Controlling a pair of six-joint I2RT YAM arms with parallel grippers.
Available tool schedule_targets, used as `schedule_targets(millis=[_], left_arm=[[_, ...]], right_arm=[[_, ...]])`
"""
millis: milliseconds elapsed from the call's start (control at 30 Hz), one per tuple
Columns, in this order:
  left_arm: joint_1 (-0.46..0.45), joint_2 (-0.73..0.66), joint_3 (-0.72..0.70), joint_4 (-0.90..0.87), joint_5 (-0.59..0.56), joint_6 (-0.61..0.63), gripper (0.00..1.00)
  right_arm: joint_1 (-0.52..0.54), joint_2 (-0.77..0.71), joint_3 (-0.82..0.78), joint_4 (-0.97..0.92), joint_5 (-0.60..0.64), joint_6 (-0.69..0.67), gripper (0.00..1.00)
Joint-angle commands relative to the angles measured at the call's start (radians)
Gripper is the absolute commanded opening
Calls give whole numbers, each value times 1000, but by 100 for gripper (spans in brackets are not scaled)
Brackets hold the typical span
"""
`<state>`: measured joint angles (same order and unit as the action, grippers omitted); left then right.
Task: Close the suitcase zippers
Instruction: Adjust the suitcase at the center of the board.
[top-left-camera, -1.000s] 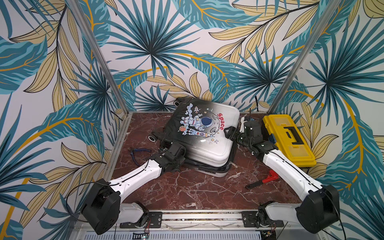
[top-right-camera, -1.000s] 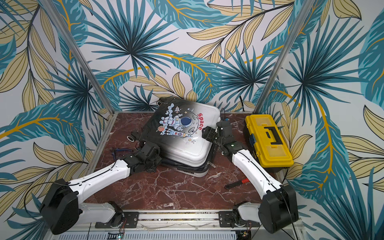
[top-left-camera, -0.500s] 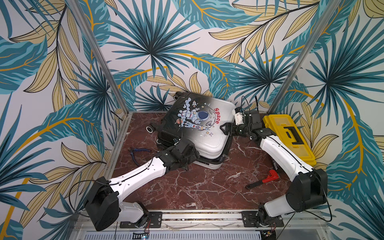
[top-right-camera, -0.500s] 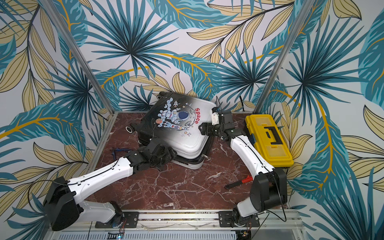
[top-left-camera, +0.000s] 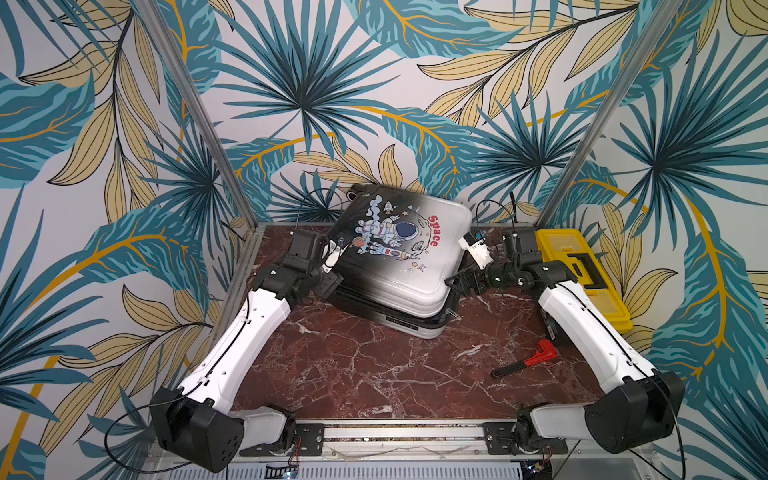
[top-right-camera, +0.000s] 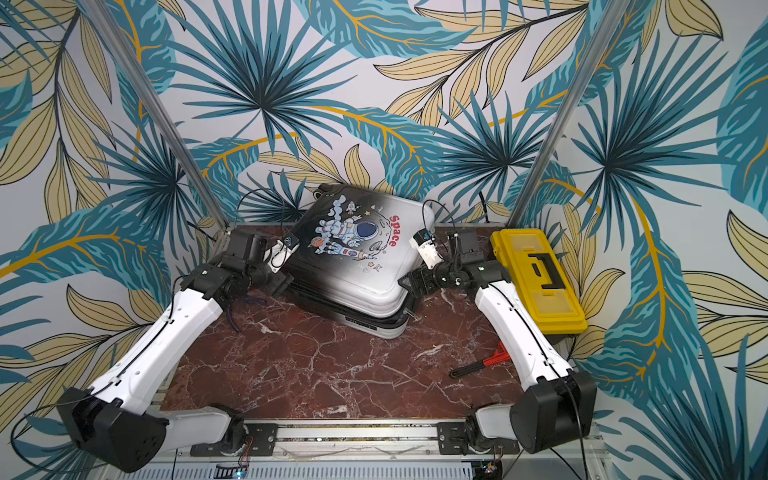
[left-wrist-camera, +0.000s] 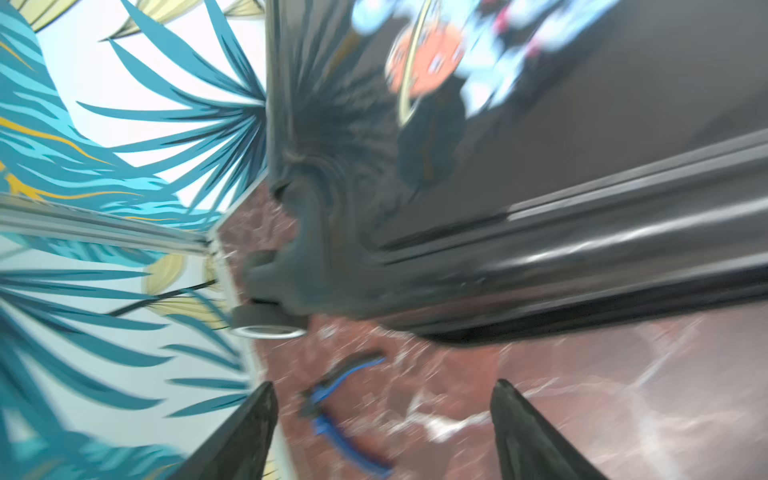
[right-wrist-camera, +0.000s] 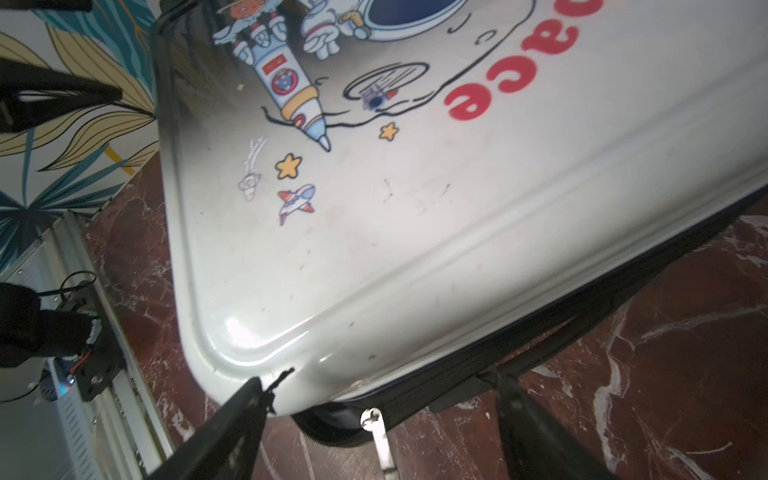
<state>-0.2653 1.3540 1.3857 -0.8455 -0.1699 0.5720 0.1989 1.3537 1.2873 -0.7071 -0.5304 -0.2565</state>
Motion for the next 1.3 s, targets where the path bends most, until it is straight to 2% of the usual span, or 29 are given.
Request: schedule_targets(millis=[0,67,167,267,333,433,667,933,1000,1133,1267], left_arm=[[55,76,133,-93,27,354,81],[101,108,169,-92,48,451,83],[158,171,232,-92,152,574,83],[192,242,265,-92,124,666,83],[214,265,278,-95,159,707,82],[222,272,243,-92,161,821,83],[248,376,289,-86,169,842,83],[258,471,321,6,148,839,71],[258,475,314,6,144,830,66],[258,450,248,6,144,812,45],[258,409,184,3,140,789,38]], right_arm=[[0,-23,-11,-86,-88,-95,86],[0,-23,-9,-102,-76,-120,87],[0,-10,-9,-117,-72,-145,87],[0,3,-13,-115,-42,-145,87],[0,9,-21,-112,-26,-150,87],[0,11,-34,-99,0,-161,88],[0,33,-31,-80,23,-160,88],[0,10,-39,-73,7,-167,88],[0,10,-37,-78,5,-170,88],[0,13,-34,-76,-3,-176,88],[0,19,-18,-88,5,-190,88]])
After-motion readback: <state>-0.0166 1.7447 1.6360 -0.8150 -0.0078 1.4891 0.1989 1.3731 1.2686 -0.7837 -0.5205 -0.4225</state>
